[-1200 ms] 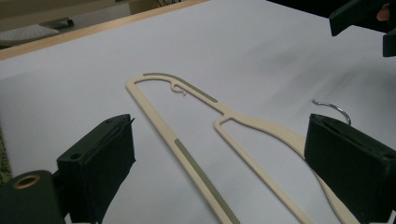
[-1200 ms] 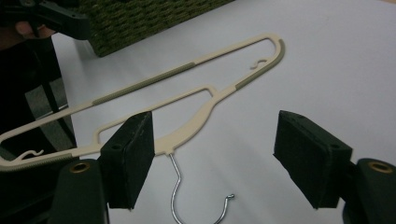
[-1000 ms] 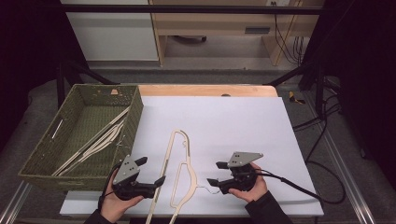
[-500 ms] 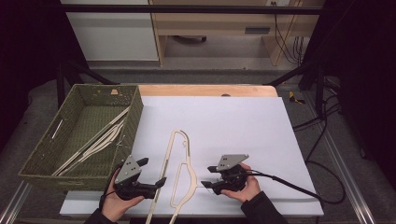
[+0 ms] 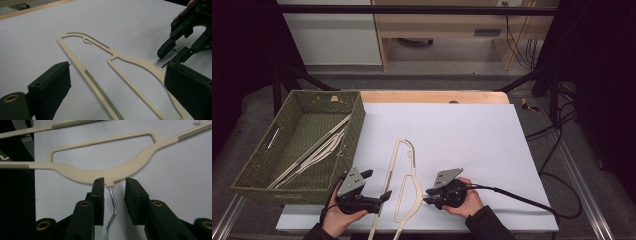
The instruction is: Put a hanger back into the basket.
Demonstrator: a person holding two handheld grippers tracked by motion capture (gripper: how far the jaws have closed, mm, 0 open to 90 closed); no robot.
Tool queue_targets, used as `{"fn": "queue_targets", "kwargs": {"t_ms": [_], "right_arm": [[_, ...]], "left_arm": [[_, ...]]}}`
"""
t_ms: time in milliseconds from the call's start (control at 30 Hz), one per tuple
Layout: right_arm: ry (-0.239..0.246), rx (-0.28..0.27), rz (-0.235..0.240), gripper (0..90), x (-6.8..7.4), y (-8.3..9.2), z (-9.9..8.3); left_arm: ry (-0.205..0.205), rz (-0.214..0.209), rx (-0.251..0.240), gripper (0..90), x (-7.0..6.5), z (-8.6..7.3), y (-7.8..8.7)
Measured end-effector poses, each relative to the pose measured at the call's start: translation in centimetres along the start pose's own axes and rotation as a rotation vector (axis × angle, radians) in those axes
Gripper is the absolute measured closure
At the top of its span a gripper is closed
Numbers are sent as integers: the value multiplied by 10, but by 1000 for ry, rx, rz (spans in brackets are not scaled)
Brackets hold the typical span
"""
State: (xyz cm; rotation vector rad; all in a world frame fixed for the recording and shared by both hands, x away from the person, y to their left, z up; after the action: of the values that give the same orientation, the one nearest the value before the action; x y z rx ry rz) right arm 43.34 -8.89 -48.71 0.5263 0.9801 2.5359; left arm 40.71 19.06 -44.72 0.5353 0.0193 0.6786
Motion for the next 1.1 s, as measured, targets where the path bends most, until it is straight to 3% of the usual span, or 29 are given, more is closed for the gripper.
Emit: {"fn": "queue_targets", "kwargs": {"t_ms": [167, 433, 633, 833, 967, 1100], "right_arm": [[9, 20, 7, 784, 0, -3, -2], [51, 26, -22, 882, 2, -4, -5], [52, 36, 4, 890, -1, -4, -4], [35, 32, 29, 893, -1, 2, 0], [24, 18, 42, 894, 1, 11, 5], [33, 30, 26, 894, 6, 15, 9]], "left_arm": [[0, -4, 3, 68, -1, 0, -1], [-7, -10, 8, 68, -4, -1, -2], [-13, -28, 18, 70, -8, 1, -6], [-23, -77, 39, 100, -21, 5, -14], [-30, -126, 79, 122, -35, 7, -24], [-40, -170, 122, 145, -50, 7, -36]]}}
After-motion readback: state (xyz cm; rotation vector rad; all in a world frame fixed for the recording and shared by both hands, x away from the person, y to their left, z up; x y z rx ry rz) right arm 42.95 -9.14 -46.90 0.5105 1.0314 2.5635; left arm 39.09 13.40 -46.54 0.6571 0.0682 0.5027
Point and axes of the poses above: each handheld gripper's, and its own axes: y roughly backward along the jaws, z roughly out of its top, x roughly to its left, the point moved 2 cm from there along -y, roughly forward along the jaws, and after that the axes turned 11 degrees about -y, right-handed, at the moved point
